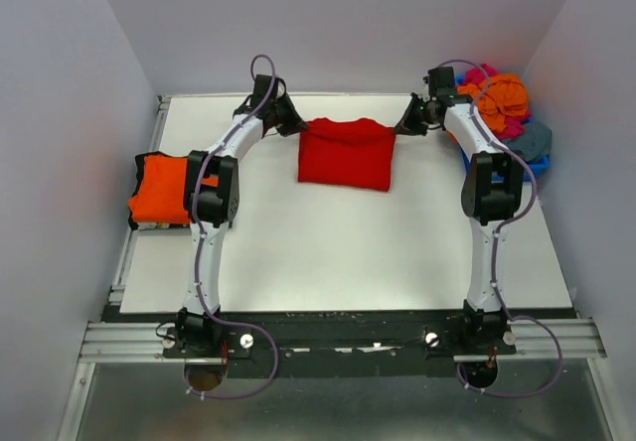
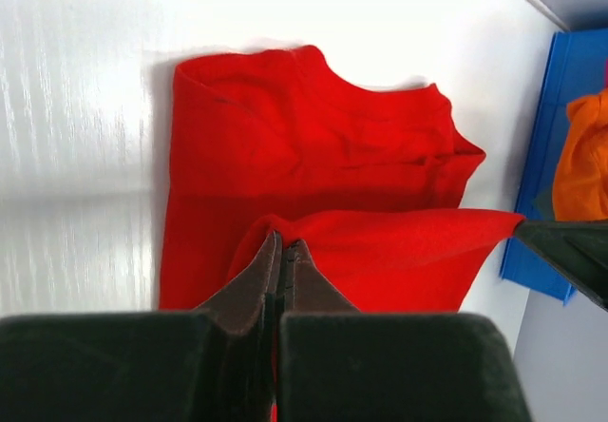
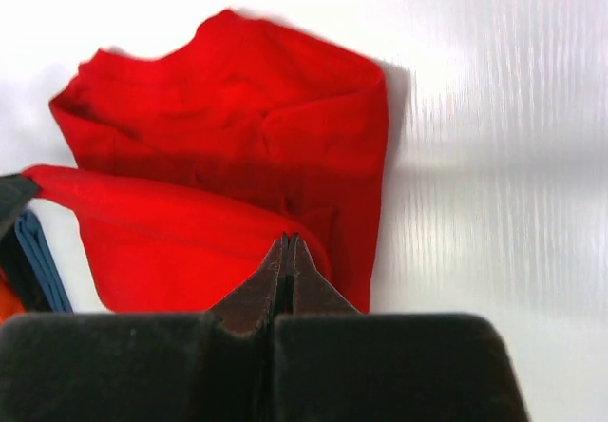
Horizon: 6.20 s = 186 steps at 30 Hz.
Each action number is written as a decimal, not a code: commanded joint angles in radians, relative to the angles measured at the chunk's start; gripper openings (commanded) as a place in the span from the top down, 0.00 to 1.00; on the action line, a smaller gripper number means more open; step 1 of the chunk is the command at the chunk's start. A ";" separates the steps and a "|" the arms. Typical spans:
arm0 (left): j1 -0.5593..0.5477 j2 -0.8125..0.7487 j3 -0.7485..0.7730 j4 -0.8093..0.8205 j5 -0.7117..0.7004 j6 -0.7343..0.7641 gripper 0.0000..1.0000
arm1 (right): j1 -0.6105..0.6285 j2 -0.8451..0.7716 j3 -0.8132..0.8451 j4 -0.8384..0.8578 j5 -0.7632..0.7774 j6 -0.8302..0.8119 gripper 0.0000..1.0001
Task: Fold and stack the t-shirts
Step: Fold the long partially folded tshirt into a neat square
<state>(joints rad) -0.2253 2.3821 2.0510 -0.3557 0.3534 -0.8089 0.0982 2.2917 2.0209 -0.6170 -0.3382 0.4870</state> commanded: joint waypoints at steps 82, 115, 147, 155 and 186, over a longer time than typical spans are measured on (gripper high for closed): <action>-0.161 -0.884 -1.266 0.460 -0.108 0.120 0.37 | 0.159 -0.718 -1.165 0.379 0.079 -0.027 0.59; -0.201 -0.784 -1.177 0.370 -0.156 0.145 0.51 | 0.159 -0.638 -1.074 0.378 0.051 -0.056 0.93; -0.201 -0.932 -1.213 0.310 -0.151 0.139 1.00 | 0.159 -0.863 -1.145 0.321 0.028 -0.053 0.99; -0.201 -1.020 -1.233 0.276 -0.188 0.129 1.00 | 0.159 -0.930 -1.127 0.263 0.044 -0.054 0.99; -0.143 -0.624 -0.922 0.250 -0.235 0.115 0.11 | 0.146 -0.563 -0.838 0.243 0.160 -0.019 0.37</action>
<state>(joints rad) -0.3691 1.8137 1.1622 -0.1379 0.1352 -0.6987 0.2485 1.7916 1.2011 -0.4000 -0.2138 0.4603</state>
